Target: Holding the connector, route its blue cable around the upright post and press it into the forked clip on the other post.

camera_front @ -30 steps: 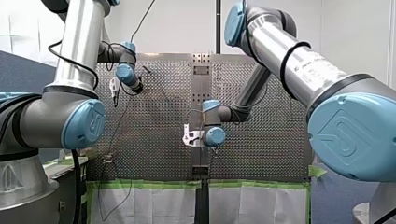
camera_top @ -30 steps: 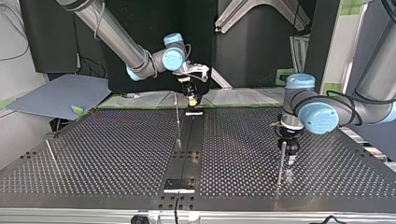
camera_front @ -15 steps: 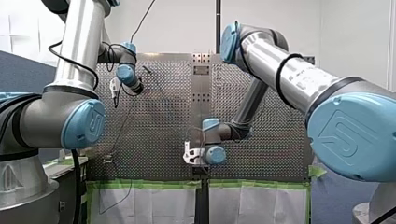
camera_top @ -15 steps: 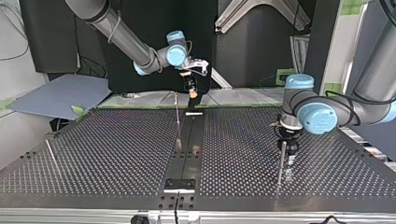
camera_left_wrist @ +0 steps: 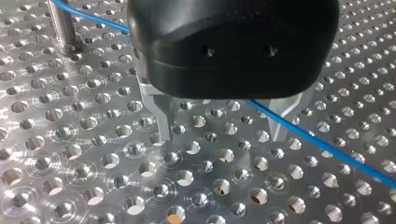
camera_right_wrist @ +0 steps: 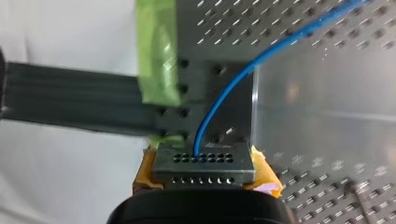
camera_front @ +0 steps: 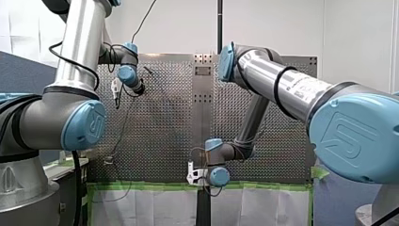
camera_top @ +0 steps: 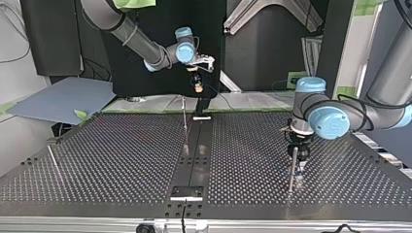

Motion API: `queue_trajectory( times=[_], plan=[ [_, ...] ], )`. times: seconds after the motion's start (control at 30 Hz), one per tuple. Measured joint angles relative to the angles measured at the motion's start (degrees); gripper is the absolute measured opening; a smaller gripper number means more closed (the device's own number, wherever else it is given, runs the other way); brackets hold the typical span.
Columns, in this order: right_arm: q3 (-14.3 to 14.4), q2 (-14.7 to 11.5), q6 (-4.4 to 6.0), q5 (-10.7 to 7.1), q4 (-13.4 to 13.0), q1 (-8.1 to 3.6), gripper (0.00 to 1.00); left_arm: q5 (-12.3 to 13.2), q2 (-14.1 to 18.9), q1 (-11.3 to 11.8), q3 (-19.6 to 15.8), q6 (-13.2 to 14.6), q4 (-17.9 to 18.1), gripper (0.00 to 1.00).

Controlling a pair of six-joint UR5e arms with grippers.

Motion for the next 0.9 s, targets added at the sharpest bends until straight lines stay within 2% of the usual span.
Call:
queue_trajectory(
  times=[0.1,0.4,0.57,0.9],
  plan=[
    [0.0,1.5,0.03,0.86,-0.6,-0.31,0.00,0.0,0.0,0.0,0.0,-0.1,0.0,1.00],
    [-0.1,5.7,0.06,1.47,-2.3,-1.51,0.00,0.0,0.0,0.0,0.0,-0.2,0.0,1.00],
    [0.0,7.8,0.12,2.54,-3.2,-2.21,0.00,0.0,0.0,0.0,0.0,-0.3,0.0,1.00],
    [0.0,11.7,-0.01,3.59,-3.2,-3.37,0.00,0.0,0.0,0.0,0.0,-0.3,-0.3,1.00]
  ],
)
